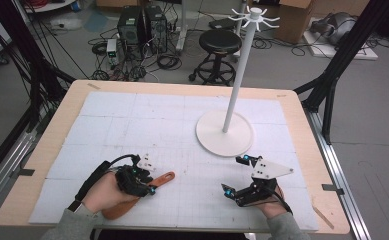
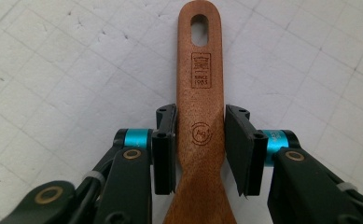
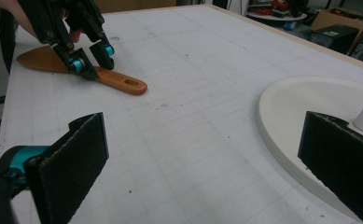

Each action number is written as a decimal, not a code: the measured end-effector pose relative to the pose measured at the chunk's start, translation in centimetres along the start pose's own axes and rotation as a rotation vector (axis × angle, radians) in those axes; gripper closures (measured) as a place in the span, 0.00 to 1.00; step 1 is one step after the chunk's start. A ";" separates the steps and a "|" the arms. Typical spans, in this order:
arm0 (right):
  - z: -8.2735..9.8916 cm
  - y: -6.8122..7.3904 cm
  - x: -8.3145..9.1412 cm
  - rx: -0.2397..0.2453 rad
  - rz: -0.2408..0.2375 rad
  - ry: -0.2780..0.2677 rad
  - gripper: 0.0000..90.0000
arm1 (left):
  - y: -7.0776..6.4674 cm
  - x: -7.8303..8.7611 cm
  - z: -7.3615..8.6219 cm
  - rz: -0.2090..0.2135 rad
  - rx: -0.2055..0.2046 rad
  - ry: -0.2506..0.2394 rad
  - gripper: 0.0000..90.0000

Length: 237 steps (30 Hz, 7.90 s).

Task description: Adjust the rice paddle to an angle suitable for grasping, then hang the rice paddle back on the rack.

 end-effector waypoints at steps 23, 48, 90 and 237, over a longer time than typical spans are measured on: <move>0.0 0.0 0.0 -0.007 0.004 0.002 0.00 | 1.0 5.4 0.0 0.020 0.037 -0.199 0.72; 0.0 0.0 0.1 -0.011 0.006 0.003 0.00 | -0.6 10.0 -0.8 0.046 -0.026 -0.443 0.72; 0.0 -0.7 -0.4 -0.020 0.009 -0.031 0.00 | 0.3 9.6 -0.5 0.155 0.044 -0.579 0.72; 0.4 -0.2 3.5 -0.125 0.006 -0.189 0.00 | -1.3 15.2 -31.4 0.223 -0.134 -0.640 0.72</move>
Point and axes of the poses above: each handheld gripper's, and its own axes: x roughly backward along the jaws, z roughly out of its underside, y roughly to its left, the point moved 1 cm from there along -x, roughly forward along the jaws, and after that the axes turned 12 degrees about x, right-handed, at the moved point
